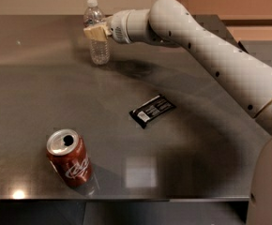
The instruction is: Move water bottle near rxbar chocolate
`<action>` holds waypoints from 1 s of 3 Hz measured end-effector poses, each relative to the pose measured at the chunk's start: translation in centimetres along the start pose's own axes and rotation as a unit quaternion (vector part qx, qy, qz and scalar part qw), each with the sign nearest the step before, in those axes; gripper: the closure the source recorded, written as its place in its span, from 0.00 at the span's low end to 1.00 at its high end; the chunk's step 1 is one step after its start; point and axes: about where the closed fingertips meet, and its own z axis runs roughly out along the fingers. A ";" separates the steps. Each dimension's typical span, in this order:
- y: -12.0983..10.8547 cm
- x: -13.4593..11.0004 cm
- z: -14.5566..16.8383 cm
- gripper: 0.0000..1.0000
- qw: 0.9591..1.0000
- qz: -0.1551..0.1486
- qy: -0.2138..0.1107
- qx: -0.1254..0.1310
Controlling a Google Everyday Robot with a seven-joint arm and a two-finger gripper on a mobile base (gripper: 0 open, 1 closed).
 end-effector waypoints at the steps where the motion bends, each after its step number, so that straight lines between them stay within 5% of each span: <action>1: 0.5 -1.2 -2.6 1.00 1.000 0.000 -0.005 0.009; 3: 1.9 -1.3 -9.1 1.00 0.999 0.014 0.008 0.045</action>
Offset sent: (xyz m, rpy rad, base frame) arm -0.0624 -0.0714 0.0403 -0.0049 0.0092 -0.0995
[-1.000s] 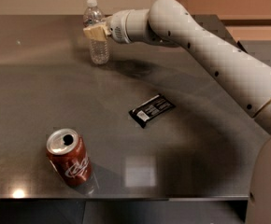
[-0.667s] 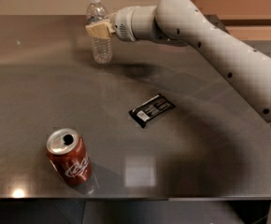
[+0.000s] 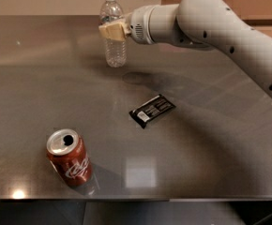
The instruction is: Move water bottle near rxbar chocolate
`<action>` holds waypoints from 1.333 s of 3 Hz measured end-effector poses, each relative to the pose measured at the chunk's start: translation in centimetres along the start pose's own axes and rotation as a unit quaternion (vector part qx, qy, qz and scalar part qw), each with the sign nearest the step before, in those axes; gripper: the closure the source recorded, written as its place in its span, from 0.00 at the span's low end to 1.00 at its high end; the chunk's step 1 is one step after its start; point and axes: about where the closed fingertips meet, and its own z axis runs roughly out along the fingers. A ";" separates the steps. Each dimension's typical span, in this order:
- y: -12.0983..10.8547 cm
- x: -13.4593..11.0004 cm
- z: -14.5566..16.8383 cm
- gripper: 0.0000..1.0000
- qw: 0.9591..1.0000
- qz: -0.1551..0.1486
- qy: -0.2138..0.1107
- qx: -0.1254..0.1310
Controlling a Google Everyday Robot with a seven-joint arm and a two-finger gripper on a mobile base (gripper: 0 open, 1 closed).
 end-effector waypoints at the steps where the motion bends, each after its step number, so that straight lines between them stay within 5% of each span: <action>1: 0.5 0.7 -2.6 1.00 1.000 0.008 0.008 0.015; 4: 2.2 4.2 -7.8 1.00 0.999 0.007 0.019 0.042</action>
Offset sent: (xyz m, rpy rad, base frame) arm -0.0661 -0.0583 -0.0129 -0.0684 0.0267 -0.0959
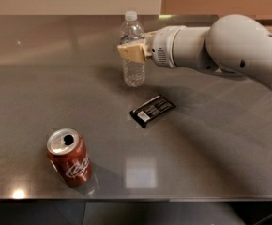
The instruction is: Move water bottle near rxbar chocolate
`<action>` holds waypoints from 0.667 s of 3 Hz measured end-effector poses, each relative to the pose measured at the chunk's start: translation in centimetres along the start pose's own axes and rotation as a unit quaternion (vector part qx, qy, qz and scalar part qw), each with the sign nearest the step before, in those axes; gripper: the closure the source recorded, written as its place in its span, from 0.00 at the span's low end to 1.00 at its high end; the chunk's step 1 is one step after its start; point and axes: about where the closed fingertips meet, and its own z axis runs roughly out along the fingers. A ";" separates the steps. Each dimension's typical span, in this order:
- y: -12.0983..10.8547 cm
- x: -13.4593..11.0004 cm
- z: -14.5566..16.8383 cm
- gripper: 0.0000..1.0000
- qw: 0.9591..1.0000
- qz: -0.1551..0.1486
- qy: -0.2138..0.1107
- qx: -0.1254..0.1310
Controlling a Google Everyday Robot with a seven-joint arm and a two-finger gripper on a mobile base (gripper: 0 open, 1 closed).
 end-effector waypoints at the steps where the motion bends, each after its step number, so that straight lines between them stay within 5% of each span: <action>1: 0.2 2.2 -1.4 1.00 1.000 0.005 -0.017 0.000; 2: 0.3 2.9 -1.5 1.00 1.000 0.010 -0.016 -0.001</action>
Offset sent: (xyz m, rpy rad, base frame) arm -0.0142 -0.0199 -0.0204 0.0415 -0.0206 -0.0049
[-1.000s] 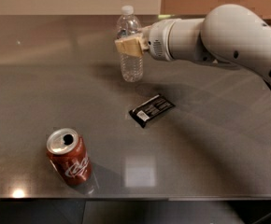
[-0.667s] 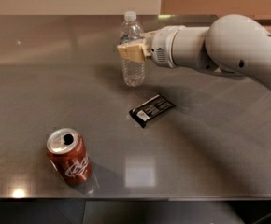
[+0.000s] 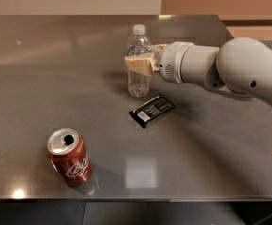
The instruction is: Move water bottle near rxbar chocolate
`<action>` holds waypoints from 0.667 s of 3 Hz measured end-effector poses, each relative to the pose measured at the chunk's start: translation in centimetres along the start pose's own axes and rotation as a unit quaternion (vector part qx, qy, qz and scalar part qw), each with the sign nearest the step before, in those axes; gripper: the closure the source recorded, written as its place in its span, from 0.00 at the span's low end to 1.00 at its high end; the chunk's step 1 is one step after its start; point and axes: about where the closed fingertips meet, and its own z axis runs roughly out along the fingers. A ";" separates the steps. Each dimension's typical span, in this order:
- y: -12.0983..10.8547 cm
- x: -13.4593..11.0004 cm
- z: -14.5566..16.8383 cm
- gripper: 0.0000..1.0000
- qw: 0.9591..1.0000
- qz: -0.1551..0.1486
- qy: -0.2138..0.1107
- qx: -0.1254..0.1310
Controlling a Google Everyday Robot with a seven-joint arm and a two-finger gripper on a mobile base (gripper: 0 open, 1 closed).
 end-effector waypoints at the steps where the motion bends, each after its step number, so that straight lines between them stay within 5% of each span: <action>1: 0.0 0.7 -0.1 0.83 1.000 0.004 0.004 0.004; 2: -0.2 1.2 -0.4 0.59 1.000 0.007 0.009 0.011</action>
Offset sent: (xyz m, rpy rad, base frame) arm -0.0032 -0.0171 -0.0169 -0.0156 0.0315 -0.0542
